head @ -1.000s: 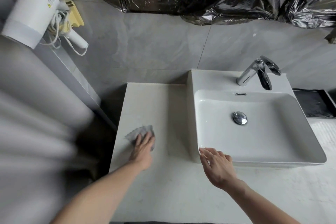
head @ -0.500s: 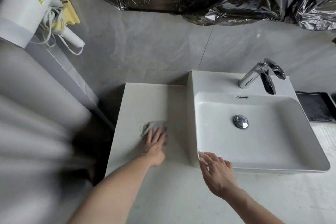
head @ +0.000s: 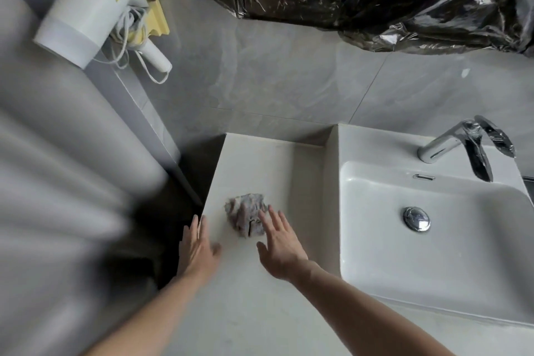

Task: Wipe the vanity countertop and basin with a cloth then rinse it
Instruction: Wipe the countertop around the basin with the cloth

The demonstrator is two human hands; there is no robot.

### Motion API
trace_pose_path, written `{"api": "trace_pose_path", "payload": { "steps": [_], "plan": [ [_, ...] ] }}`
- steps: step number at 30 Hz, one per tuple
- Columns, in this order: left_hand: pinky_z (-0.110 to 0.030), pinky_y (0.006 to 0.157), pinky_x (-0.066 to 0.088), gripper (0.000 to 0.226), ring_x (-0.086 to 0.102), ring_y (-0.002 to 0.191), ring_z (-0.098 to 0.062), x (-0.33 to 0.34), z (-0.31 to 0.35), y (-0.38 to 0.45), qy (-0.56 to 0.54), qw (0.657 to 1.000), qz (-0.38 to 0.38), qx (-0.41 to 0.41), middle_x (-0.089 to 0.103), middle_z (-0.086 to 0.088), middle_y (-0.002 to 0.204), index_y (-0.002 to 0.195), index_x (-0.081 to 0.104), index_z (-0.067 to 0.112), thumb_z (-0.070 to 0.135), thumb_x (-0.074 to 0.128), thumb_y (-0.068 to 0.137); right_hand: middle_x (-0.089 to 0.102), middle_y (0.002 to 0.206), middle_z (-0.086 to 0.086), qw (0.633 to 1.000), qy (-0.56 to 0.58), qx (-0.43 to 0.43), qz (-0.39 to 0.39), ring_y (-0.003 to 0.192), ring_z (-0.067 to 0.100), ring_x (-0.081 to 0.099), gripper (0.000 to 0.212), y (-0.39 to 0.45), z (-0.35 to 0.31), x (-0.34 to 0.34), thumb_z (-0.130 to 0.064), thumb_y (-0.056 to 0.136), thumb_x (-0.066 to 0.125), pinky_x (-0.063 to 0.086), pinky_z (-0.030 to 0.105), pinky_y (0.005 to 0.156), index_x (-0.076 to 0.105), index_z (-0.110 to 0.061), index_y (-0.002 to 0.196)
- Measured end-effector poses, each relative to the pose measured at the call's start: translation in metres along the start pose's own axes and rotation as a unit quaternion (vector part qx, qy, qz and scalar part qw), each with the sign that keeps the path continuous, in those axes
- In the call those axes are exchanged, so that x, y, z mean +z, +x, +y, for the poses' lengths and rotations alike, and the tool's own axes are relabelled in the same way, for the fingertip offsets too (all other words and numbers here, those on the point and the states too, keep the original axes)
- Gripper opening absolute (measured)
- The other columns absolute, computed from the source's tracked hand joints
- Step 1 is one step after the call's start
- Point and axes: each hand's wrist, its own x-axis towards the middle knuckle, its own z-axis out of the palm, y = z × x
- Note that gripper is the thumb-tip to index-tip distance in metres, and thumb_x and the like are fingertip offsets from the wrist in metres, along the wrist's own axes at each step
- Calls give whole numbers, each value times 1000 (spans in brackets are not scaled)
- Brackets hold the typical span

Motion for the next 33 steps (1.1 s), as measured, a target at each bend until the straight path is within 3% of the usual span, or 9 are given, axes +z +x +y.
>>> {"api": "trace_pose_path", "payload": {
  "steps": [6, 14, 16, 20, 22, 24, 27, 29, 33],
  "plan": [
    [-45, 107, 38, 85, 43, 132, -42, 20, -18, -9, -83, 993, -27, -84, 20, -12, 160, 158, -11, 28, 49, 45, 98, -18, 169, 5, 996, -56, -10, -71, 153, 32, -22, 72, 60, -10, 40, -37, 103, 36, -2, 51, 126, -4, -24, 162],
    [-43, 116, 28, 91, 31, 140, -38, 13, -24, 6, -79, 986, -99, -107, 12, -10, 160, 154, -23, 31, 56, 43, 96, -22, 168, 3, 992, -122, -5, -17, 153, 32, -24, 77, 150, 18, 24, -64, 95, 10, -7, 54, 124, -4, -28, 162],
    [-42, 117, 26, 91, 30, 141, -37, 9, -20, 7, -68, 983, -125, -112, 9, -10, 160, 154, -25, 30, 59, 41, 97, -19, 168, 4, 993, -111, 35, 16, 153, 33, -22, 74, 178, 38, 6, -63, 99, 17, -7, 55, 123, -2, -29, 162],
    [-41, 120, 19, 63, 18, 146, -36, -11, -1, 2, -19, 980, -184, -78, -12, -12, 163, 159, 8, 20, 45, 29, 106, -20, 168, 7, 985, -90, 145, 38, 153, 36, -22, 75, 219, 53, -17, -62, 101, 23, -5, 61, 122, -5, -27, 162],
    [-41, 120, 17, 59, 16, 146, -36, -22, 10, 0, -8, 977, -197, -83, -16, -12, 163, 159, 13, 16, 42, 26, 108, -19, 168, 9, 983, -84, 159, 40, 152, 39, -22, 76, 230, 35, -14, -63, 101, 24, -7, 63, 120, -4, -27, 162],
    [-41, 120, 17, 62, 16, 146, -36, -17, 5, 1, -12, 975, -203, -84, -16, -12, 162, 160, 5, 18, 43, 27, 108, -20, 168, 9, 989, -84, 120, 28, 152, 39, -23, 75, 237, 11, -7, -62, 101, 24, -10, 63, 120, -4, -29, 162],
    [-44, 119, 21, 86, 21, 143, -37, -7, -8, 5, -64, 970, -199, -121, -5, -10, 160, 152, -29, 31, 56, 36, 100, -23, 167, 5, 994, -105, 17, -13, 151, 35, -27, 72, 233, -17, 2, -63, 100, 20, -12, 62, 120, -7, -33, 161],
    [-46, 119, 22, 94, 20, 145, -38, -2, -13, 8, -79, 968, -195, -137, -3, -9, 160, 147, -36, 36, 60, 39, 97, -23, 167, 1, 991, -133, -18, -27, 152, 29, -27, 70, 223, -16, 2, -62, 100, 17, -9, 61, 121, -8, -36, 160],
    [-47, 119, 21, 95, 18, 147, -40, -4, -13, 8, -72, 965, -205, -149, -7, -8, 163, 146, -37, 37, 61, 40, 96, -18, 169, -1, 989, -139, 53, 1, 154, 26, -22, 69, 196, 43, -18, -62, 101, 19, -8, 55, 122, -4, -35, 161]
  ]
}}
